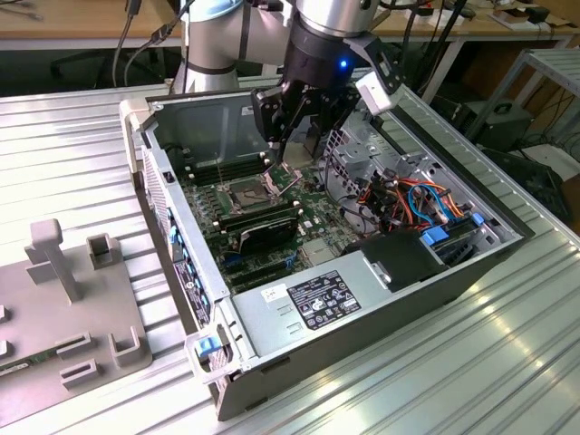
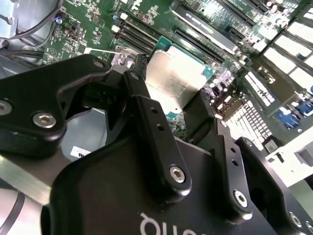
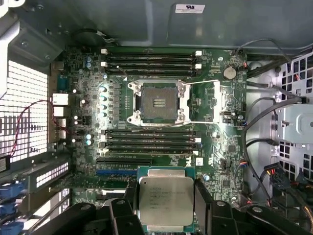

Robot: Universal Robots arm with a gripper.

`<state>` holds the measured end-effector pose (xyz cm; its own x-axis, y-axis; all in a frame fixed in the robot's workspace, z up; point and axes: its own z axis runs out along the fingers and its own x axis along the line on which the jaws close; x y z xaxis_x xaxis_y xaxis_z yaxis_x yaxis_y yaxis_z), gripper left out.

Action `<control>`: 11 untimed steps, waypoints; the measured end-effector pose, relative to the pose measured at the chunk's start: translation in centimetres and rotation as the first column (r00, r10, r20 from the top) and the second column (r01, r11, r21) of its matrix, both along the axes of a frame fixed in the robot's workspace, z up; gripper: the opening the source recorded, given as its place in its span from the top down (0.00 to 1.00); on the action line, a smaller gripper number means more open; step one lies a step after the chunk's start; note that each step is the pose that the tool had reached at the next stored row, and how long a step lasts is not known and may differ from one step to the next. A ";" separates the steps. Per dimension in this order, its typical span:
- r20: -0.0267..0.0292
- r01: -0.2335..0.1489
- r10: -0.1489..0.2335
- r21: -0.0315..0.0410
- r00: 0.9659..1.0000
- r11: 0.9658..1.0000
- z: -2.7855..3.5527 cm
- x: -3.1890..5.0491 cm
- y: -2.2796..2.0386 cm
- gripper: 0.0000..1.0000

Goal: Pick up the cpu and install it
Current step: 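Pick up the cpu and move it towards the insertion slot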

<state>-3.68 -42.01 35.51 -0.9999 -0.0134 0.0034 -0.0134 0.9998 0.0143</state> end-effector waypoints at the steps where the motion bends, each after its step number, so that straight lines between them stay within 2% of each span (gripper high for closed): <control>1: 0.000 0.000 0.000 0.000 1.000 1.000 -0.22 0.04 0.07 0.45; 5: 0.000 0.000 0.000 0.000 1.000 1.000 -1.40 0.17 0.48 0.45; 11: 0.000 0.000 0.000 0.000 1.000 1.000 -2.68 0.24 0.93 0.45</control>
